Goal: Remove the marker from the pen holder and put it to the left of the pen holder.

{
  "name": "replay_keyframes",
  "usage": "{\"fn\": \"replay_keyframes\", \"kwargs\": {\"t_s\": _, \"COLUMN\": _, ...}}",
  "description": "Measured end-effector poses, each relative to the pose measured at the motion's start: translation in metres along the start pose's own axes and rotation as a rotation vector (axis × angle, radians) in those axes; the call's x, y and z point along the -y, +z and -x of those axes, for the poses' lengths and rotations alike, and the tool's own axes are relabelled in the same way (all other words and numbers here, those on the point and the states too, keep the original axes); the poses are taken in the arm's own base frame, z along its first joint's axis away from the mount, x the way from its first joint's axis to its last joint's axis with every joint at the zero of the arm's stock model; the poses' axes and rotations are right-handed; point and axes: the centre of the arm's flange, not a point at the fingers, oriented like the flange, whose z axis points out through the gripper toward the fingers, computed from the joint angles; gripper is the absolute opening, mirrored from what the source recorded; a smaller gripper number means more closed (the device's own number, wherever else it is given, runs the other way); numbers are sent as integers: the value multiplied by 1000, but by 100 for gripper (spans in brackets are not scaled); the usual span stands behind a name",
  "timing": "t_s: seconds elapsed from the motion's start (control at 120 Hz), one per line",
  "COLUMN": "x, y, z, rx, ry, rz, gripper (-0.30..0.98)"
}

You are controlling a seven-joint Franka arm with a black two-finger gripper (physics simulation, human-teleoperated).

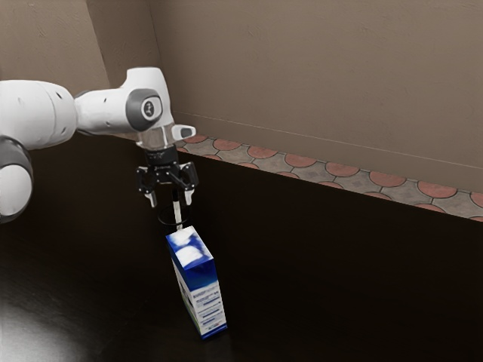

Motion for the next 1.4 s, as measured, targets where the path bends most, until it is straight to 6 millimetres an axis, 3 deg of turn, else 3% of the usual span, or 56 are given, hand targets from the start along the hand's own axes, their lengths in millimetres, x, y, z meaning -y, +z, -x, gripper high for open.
{"fn": "replay_keyframes", "kwargs": {"t_s": 0.517, "x": 6, "y": 2, "z": -23, "rx": -40, "ry": -30, "rz": 8, "gripper": 65}}
{"fn": "replay_keyframes", "kwargs": {"t_s": 0.75, "x": 1, "y": -7, "z": -24, "rx": -58, "ry": -22, "rz": 2, "gripper": 37}}
{"fn": "replay_keyframes", "kwargs": {"t_s": 1.017, "x": -1, "y": -3, "z": -26, "rx": -53, "ry": -22, "rz": -3, "gripper": 19}}
{"fn": "replay_keyframes", "kwargs": {"t_s": 1.4, "x": -2, "y": -11, "z": -27, "rx": -69, "ry": -24, "rz": 0, "gripper": 9}}
